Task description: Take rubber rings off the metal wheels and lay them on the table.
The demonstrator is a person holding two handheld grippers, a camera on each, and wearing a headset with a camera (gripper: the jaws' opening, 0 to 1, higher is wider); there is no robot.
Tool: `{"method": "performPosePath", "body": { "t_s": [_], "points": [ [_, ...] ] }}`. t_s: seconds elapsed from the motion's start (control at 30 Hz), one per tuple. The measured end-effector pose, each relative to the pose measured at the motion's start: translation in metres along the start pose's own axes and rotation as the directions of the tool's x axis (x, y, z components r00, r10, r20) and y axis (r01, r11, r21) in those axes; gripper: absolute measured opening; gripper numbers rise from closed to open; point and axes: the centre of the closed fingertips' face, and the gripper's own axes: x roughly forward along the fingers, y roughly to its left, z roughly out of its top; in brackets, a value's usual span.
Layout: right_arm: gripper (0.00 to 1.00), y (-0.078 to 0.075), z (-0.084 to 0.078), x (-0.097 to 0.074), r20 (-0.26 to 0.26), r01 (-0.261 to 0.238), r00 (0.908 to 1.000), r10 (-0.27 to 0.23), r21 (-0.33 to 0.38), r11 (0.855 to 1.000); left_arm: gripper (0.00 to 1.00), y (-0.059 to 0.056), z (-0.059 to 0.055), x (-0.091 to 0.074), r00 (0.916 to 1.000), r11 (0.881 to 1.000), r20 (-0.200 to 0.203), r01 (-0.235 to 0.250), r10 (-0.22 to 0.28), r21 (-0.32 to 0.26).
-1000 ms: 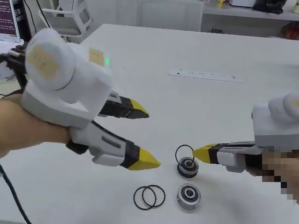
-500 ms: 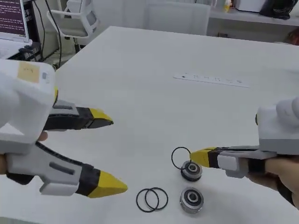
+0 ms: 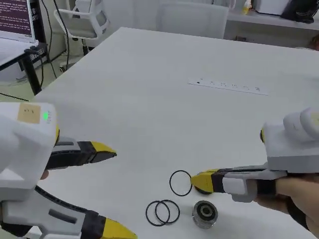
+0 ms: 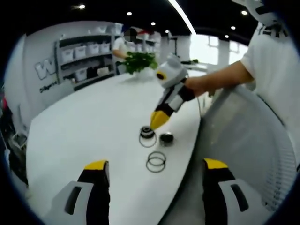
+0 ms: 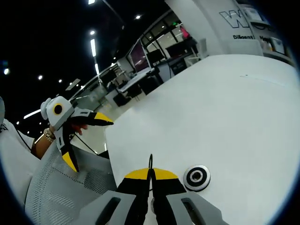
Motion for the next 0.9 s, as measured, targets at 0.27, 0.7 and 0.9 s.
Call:
{"method": "performPosePath", "body": {
  "t_s": [0.27,0.7,0.9],
  "points": [
    [0.00,0.009,-0.016,0.007,-0.068,-0.051,0.9963,0.052,0.009,0.999,0.83,-0.003,-0.014,0.009,0.9995,1.000,-0.031,-0.006,0.006,-0.013],
    [0.00,0.012,-0.035,0.016,-0.154,-0.073,0.9856,0.071,-0.008,0.997,0.83,-0.005,-0.016,0.012,0.9995,0.999,-0.031,-0.010,0.009,-0.035],
    [0.00,0.005,-0.034,0.016,-0.152,-0.041,0.9877,0.036,-0.026,0.999,0.81,-0.004,-0.014,0.012,0.9997,0.999,-0.020,-0.018,0.017,-0.051]
  ]
}}
